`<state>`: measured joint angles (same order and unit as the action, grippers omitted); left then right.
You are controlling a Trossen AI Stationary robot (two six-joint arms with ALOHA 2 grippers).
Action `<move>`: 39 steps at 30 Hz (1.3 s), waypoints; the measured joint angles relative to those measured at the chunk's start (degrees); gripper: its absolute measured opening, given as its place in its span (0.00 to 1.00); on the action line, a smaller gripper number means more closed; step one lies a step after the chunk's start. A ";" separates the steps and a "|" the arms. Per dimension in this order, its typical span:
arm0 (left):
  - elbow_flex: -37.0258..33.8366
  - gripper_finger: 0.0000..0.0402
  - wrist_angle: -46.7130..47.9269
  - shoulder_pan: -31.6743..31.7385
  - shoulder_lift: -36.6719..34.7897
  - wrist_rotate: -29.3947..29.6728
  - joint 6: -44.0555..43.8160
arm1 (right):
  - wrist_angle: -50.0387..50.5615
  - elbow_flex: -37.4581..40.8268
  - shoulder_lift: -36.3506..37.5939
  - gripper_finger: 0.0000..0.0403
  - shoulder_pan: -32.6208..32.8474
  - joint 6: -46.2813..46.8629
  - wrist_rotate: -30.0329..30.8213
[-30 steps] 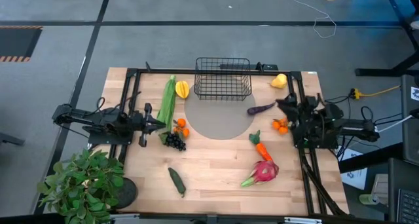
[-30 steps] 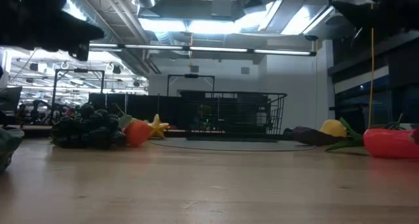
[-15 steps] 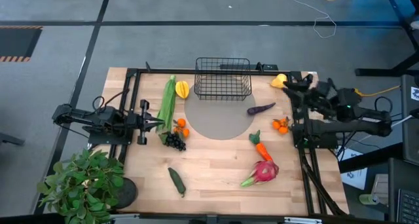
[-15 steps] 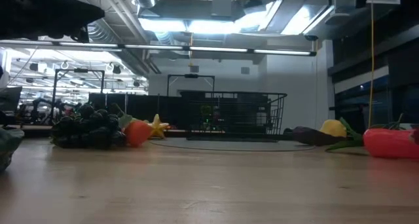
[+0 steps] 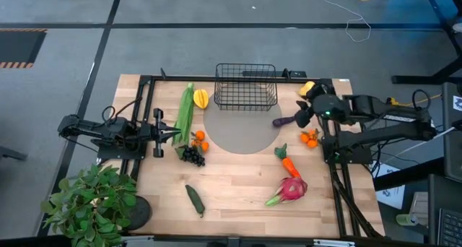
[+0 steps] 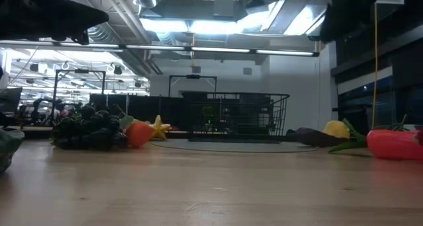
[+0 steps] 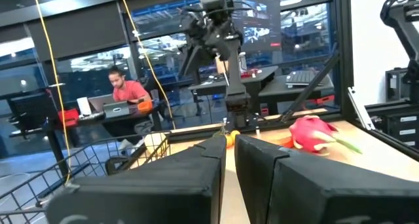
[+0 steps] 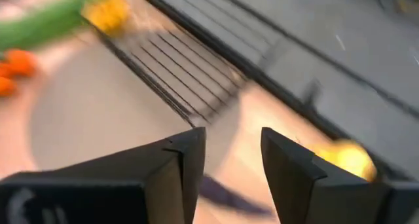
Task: Build produce basket
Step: Put the purple eggplant into the black wire basket
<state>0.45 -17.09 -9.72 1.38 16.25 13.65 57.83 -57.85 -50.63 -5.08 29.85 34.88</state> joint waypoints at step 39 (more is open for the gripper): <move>0.00 0.06 -0.10 0.00 0.00 -0.01 -0.07 | 9.58 -2.81 -42.74 0.35 -23.52 -37.75 -24.51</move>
<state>0.45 -17.19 -9.72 1.38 16.24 13.58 67.40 -60.66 -93.37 -28.60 -7.91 10.38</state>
